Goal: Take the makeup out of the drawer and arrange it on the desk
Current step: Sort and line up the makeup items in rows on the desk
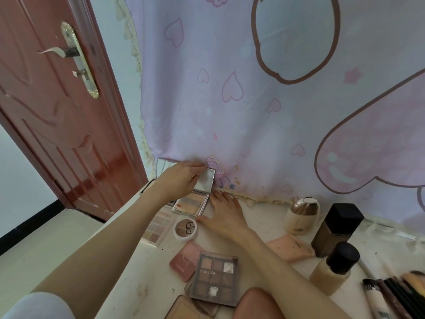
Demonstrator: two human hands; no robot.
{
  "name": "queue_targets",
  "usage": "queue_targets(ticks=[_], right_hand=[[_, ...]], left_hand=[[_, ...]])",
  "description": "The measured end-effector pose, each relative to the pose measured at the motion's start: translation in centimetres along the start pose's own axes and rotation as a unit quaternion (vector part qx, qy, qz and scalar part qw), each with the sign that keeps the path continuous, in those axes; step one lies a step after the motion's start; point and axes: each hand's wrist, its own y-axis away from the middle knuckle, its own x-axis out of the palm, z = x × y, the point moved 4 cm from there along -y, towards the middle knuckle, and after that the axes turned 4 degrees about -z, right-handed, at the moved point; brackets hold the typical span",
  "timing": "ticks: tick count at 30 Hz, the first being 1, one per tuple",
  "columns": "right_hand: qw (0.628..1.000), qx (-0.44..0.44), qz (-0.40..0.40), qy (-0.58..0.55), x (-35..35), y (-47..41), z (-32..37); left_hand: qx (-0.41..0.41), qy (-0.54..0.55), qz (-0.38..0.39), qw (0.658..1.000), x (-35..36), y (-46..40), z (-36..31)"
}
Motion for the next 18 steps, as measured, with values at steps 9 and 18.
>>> queue_targets(ticks=[9, 18], right_hand=[[0.993, 0.040, 0.030, -0.107, -2.7, 4.0, -0.5], [0.992, -0.036, 0.108, -0.058, -4.3, 11.5, 1.6]], left_hand=[[-0.061, 0.074, 0.032, 0.995, -1.3, 4.6, -1.7], [-0.094, 0.187, -0.069, 0.975, -2.1, 12.8, -7.6]])
